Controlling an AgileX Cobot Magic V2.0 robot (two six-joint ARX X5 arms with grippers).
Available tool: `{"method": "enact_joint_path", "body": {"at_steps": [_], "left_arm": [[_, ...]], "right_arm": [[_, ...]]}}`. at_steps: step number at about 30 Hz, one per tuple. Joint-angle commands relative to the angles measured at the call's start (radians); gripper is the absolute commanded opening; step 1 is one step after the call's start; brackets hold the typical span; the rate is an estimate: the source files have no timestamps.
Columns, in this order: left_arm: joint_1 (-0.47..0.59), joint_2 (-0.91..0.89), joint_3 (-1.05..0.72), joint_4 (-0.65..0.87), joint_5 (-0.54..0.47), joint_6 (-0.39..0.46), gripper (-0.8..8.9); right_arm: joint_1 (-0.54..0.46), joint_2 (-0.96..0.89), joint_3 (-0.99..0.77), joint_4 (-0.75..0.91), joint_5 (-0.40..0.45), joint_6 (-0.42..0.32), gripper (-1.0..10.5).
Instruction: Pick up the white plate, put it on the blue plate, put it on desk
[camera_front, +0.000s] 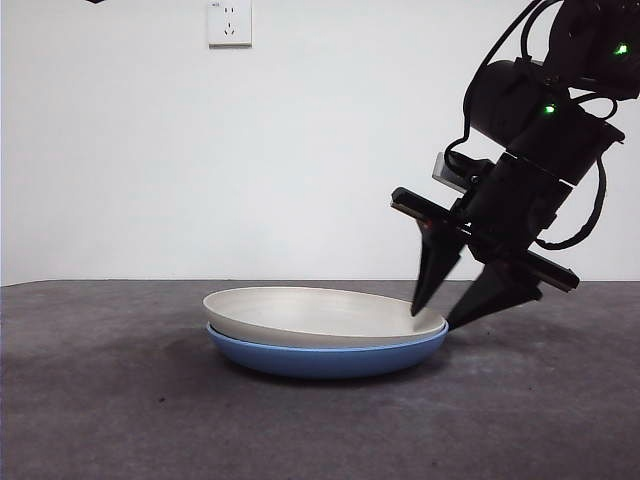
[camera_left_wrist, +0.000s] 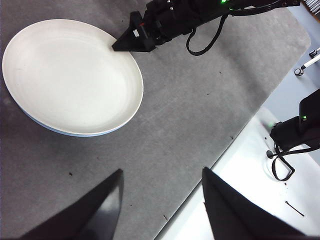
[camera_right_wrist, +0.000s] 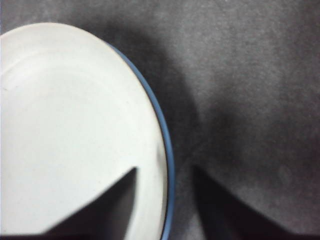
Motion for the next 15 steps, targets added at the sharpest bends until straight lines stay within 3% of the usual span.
{"method": "enact_joint_path", "body": {"at_steps": [1, 8, 15], "left_arm": [[-0.005, 0.007, 0.011, 0.004, 0.005, 0.008, 2.49], [-0.005, 0.007, 0.011, 0.004, 0.005, 0.009, 2.49], [-0.005, 0.007, 0.011, 0.004, 0.005, 0.009, 2.48]], "right_arm": [[0.005, -0.005, 0.019, 0.009, -0.002, 0.014, 2.9], [0.005, -0.128, 0.019, -0.019, 0.017, -0.004, 2.9], [0.021, -0.341, 0.019, -0.187, 0.011, -0.163, 2.9]]}}
